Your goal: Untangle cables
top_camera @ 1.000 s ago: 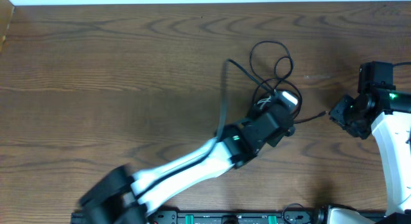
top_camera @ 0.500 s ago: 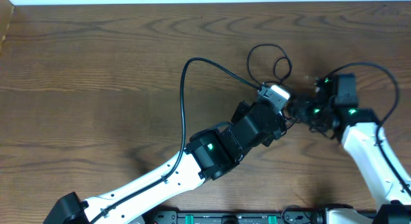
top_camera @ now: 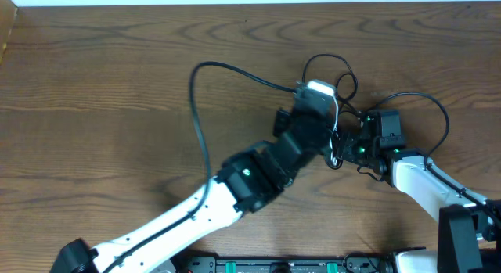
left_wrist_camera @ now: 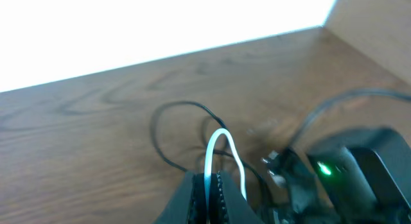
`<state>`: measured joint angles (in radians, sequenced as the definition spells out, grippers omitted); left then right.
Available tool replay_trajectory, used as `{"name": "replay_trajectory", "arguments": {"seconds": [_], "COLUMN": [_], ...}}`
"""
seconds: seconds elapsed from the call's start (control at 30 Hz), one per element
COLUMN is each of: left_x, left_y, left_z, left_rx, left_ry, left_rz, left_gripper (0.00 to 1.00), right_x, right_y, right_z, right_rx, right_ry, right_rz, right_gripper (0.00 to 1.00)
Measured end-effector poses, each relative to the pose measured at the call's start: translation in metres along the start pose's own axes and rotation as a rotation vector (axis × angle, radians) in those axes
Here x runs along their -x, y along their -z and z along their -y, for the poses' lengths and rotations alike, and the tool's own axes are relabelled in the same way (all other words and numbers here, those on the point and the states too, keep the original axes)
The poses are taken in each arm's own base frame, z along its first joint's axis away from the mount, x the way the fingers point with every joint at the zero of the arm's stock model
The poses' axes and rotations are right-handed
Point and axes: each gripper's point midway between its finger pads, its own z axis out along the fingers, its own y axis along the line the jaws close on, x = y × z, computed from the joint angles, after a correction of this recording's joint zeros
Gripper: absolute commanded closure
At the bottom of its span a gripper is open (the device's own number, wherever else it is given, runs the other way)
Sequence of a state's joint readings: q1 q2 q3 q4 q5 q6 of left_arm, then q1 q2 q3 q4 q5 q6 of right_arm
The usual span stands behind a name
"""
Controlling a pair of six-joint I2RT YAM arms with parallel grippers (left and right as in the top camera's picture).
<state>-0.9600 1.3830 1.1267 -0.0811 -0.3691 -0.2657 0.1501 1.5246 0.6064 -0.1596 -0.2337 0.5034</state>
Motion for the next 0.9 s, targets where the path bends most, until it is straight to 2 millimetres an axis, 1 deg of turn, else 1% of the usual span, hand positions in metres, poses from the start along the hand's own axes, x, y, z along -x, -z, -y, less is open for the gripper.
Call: {"name": "replay_trajectory", "arguments": {"seconds": [0.03,0.1,0.13,0.17,0.23,0.3,0.4,0.43,0.47,0.5,0.53,0.6,0.63,0.67,0.7,0.73,0.77,0.8,0.83,0.87,0.9], "left_x": [0.008,0.020,0.021,0.019,0.010,0.001,-0.016,-0.025,-0.030,-0.042,-0.048,-0.070,-0.073,-0.080,-0.086,-0.089,-0.092,-0.097,-0.101,-0.114,-0.126], "left_y": [0.003,0.009,0.011,0.010,0.009,0.008,0.010,0.013,0.014,0.018,0.019,0.022,0.020,0.012,0.002,-0.004,-0.013,-0.026,-0.031,-0.042,-0.047], "left_z": [-0.011,-0.030,-0.041,-0.048,-0.067,-0.083,-0.105,-0.118,-0.126,-0.140,-0.148,-0.171,-0.175,-0.175,-0.169,-0.163,-0.154,-0.140,-0.134,-0.119,-0.112], "left_rx": [0.020,0.055,0.079,0.096,0.146,0.189,0.257,0.305,0.337,0.398,0.434,0.541,0.558,0.550,0.513,0.485,0.436,0.361,0.331,0.262,0.234], "left_ry": [0.014,0.037,0.042,0.040,0.052,0.075,0.117,0.144,0.169,0.217,0.253,0.437,0.488,0.599,0.665,0.687,0.709,0.727,0.729,0.734,0.734], "left_rz": [0.017,0.039,0.033,0.019,-0.021,-0.063,-0.133,-0.163,-0.179,-0.219,-0.233,-0.271,-0.269,-0.279,-0.304,-0.323,-0.344,-0.384,-0.406,-0.472,-0.524], "left_gripper": [0.93,0.92,0.93,0.93,0.92,0.92,0.92,0.92,0.93,0.92,0.92,0.92,0.92,0.92,0.92,0.92,0.92,0.92,0.92,0.92,0.93], "right_x": [0.002,0.005,0.005,0.005,0.005,0.005,0.004,0.004,0.004,0.005,0.005,0.004,0.005,0.005,0.005,0.005,0.005,0.006,0.006,0.006,0.007], "right_y": [-0.002,-0.004,-0.005,-0.005,-0.005,-0.006,-0.006,-0.006,-0.006,-0.006,-0.006,-0.006,-0.006,-0.006,-0.006,-0.006,-0.006,-0.006,-0.006,-0.006,-0.006], "right_z": [0.000,-0.002,-0.003,-0.003,-0.002,-0.002,0.000,0.000,0.000,-0.001,-0.001,-0.001,-0.001,-0.001,-0.001,0.000,0.000,-0.001,0.000,0.000,0.000], "right_rx": [-0.001,0.001,0.001,0.000,-0.006,-0.010,-0.019,-0.019,-0.019,-0.019,-0.019,-0.018,-0.018,-0.019,-0.021,-0.022,-0.022,-0.022,-0.023,-0.024,-0.025], "right_ry": [-0.004,-0.010,-0.009,-0.007,-0.006,-0.007,-0.007,-0.007,-0.007,-0.007,-0.006,-0.009,-0.009,-0.010,-0.013,-0.014,-0.015,-0.016,-0.016,-0.016,-0.016], "right_rz": [0.001,0.007,0.006,0.008,0.010,0.009,0.011,0.011,0.011,0.011,0.011,0.011,0.011,0.012,0.012,0.014,0.014,0.016,0.016,0.019,0.021], "right_gripper": [0.54,0.53,0.55,0.56,0.60,0.62,0.61,0.61,0.61,0.60,0.59,0.59,0.58,0.58,0.57,0.57,0.57,0.57,0.57,0.56,0.55]}}
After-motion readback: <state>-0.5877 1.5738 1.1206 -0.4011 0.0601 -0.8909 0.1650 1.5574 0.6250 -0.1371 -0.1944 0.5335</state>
